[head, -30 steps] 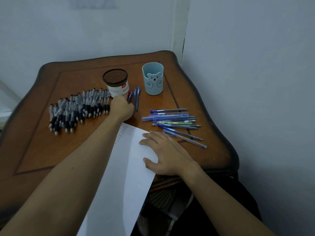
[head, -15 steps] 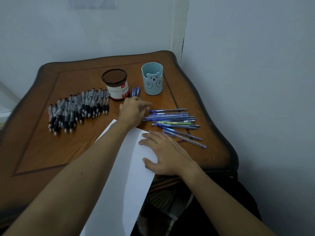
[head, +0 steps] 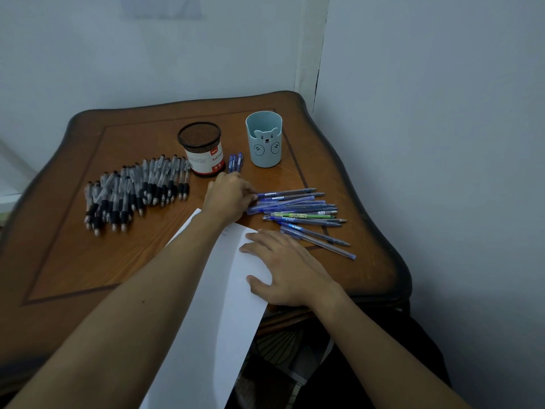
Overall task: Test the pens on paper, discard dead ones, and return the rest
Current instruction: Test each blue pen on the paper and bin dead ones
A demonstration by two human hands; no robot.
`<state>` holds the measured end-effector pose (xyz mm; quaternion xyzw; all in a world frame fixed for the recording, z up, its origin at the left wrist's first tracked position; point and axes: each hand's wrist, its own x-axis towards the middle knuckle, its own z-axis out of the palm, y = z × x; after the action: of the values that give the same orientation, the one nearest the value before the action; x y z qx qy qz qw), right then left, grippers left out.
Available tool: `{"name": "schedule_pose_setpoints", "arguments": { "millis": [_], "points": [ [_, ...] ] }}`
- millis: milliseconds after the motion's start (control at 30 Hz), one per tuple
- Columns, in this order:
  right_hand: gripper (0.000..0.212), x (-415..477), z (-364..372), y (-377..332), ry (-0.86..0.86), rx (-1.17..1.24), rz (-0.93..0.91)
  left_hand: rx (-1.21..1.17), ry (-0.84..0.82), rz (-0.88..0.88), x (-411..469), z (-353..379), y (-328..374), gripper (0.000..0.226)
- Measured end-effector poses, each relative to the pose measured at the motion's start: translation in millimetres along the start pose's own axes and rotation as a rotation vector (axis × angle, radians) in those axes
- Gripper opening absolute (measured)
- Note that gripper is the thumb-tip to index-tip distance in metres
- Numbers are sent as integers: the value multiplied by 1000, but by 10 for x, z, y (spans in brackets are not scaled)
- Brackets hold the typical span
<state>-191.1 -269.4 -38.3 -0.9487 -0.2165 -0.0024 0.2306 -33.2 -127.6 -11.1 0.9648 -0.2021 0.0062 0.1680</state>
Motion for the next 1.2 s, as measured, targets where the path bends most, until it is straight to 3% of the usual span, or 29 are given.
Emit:
{"name": "schedule_pose_setpoints", "arguments": {
  "millis": [133,433,600,833,1000,1067,1200],
  "points": [
    [58,-2,0,0,-2,0,5,-215,200,-28,-60,-7,11,16],
    [59,0,-5,-2,-30,12,21,-1359,609,-482,-282,-245,34,11],
    [59,6,-20,-7,-42,15,29,-1847,720,-591,-406,-392,-83,16],
    [59,7,-5,-6,-39,0,28,-1949,737,-649,-496,-386,-274,11],
    [59,5,-8,-9,-36,4,22,-1963,600,-592,-569,-390,-327,22],
    [59,5,-11,-8,-35,5,22,-1981,569,-579,-598,-401,-297,16],
    [59,5,-12,-7,-39,6,24,-2010,615,-560,-615,-425,-251,17]
  ]
}}
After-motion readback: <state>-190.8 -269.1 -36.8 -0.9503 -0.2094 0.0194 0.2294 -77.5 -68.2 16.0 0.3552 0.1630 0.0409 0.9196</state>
